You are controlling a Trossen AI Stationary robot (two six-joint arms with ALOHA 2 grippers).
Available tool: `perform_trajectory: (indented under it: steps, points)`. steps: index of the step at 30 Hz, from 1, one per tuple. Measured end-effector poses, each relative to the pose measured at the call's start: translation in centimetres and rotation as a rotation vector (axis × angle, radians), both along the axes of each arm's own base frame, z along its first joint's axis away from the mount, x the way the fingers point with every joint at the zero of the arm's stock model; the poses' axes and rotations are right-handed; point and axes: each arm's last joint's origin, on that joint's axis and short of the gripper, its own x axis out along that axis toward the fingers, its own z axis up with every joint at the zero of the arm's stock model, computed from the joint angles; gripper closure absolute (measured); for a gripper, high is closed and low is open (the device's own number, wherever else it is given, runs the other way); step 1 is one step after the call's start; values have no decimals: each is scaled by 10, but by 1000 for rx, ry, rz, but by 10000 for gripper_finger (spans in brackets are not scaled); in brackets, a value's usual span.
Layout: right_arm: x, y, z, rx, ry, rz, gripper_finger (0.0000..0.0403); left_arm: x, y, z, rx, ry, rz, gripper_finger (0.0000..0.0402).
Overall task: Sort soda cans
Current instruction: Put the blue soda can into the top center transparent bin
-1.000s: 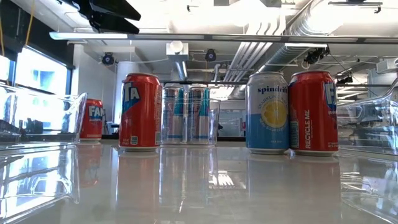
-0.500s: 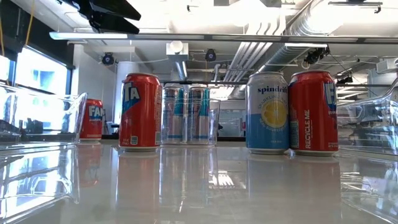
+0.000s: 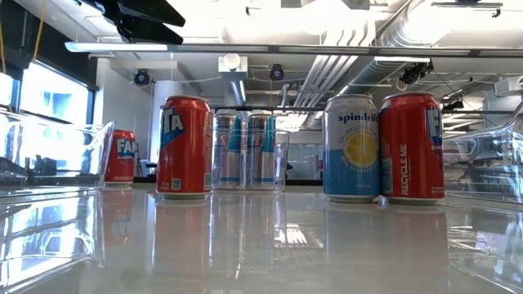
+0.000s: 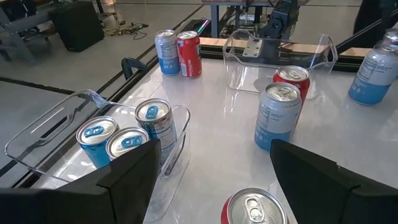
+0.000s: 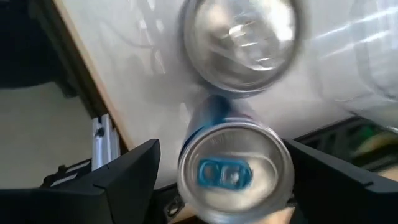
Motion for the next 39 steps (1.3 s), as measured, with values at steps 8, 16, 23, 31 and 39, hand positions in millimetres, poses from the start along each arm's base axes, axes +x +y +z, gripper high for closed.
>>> perform_trajectory:
  steps: [8, 16, 23, 31, 39]
  points:
    - [-2, -3, -18, -11, 34, 27, 80, 0, 0, 0, 0, 0, 0, 106]
    - [-2, -4, -15, -3, 31, 30, 89, 0, 0, 0, 0, 0, 0, 106]
    - [-2, -4, -15, 4, 35, -3, 167, 0, 0, 0, 0, 0, 0, 106]
    - [10, -5, 7, 50, 87, -66, 189, 0, 0, 0, -1, -3, 0, 106]
    - [22, -21, 53, -16, 99, -146, 189, 0, 0, 1, -2, -7, 0, 106]
